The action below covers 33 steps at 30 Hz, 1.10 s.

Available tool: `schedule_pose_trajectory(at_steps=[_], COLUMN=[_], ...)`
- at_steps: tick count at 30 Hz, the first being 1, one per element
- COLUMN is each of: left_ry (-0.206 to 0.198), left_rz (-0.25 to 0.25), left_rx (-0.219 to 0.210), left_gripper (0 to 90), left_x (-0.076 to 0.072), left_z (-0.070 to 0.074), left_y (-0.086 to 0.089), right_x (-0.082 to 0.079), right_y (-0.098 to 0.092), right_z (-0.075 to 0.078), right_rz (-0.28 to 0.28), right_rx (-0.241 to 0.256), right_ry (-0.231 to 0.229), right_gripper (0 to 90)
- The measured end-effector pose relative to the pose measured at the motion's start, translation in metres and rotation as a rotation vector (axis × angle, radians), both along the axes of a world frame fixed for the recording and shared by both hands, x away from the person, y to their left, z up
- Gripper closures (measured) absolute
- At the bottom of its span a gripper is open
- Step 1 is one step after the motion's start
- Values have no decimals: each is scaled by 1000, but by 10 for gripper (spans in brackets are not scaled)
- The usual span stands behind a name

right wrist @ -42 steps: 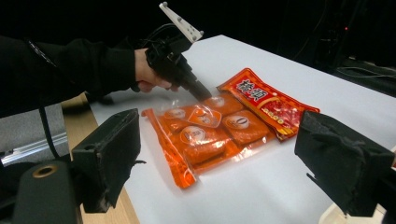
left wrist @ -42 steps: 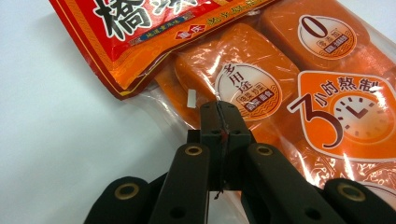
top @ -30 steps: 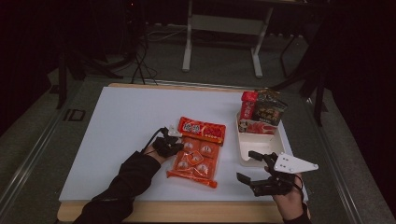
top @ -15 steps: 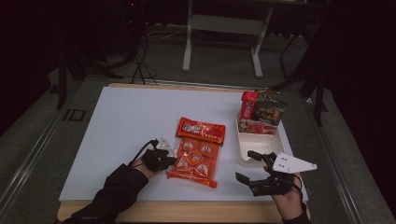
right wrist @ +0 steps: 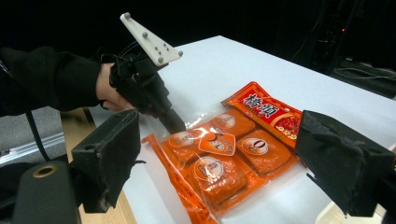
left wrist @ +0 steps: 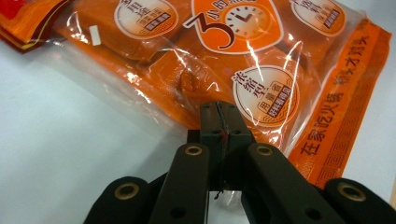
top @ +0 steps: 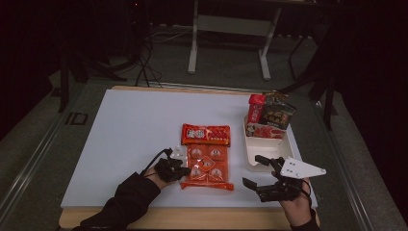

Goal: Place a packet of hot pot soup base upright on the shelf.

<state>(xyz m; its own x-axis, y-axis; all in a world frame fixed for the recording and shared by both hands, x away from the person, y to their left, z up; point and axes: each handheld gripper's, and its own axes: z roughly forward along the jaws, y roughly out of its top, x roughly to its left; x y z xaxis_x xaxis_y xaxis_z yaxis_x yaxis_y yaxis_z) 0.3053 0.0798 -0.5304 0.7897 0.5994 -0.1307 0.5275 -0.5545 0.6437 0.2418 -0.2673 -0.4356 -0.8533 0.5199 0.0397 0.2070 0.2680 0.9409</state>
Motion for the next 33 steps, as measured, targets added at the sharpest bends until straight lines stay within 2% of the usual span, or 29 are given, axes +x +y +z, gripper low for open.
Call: schedule_pose_trajectory(at_steps=[10,13,16,17,20,23,30,33], left_ry=[9,23,25,18,14,-4,-37,-39], left_rz=[-11,-7,22,33,54,83,150,177], left_rx=[-24,-44,-70,-65,-89,-119,-153,-166], left_gripper=[899,894,796,754,608,509,385,379], left_x=[0,2,7,8,15,23,45,55], left_z=[-1,-1,3,5,13,19,18,15], left_y=[-2,2,8,10,19,26,35,38], right_x=[1,1,0,0,1,1,0,-1], right_y=[0,0,-1,-2,-3,-2,-2,-2], right_z=[-1,-1,0,0,0,0,0,-1], right_rz=[-2,-3,-3,-4,-5,-4,-4,-4], right_rx=[-1,-2,1,2,5,3,1,-2], right_ry=[1,-1,1,-1,0,-4,-6,-8], right_gripper=[143,143,143,144,146,146,145,145])
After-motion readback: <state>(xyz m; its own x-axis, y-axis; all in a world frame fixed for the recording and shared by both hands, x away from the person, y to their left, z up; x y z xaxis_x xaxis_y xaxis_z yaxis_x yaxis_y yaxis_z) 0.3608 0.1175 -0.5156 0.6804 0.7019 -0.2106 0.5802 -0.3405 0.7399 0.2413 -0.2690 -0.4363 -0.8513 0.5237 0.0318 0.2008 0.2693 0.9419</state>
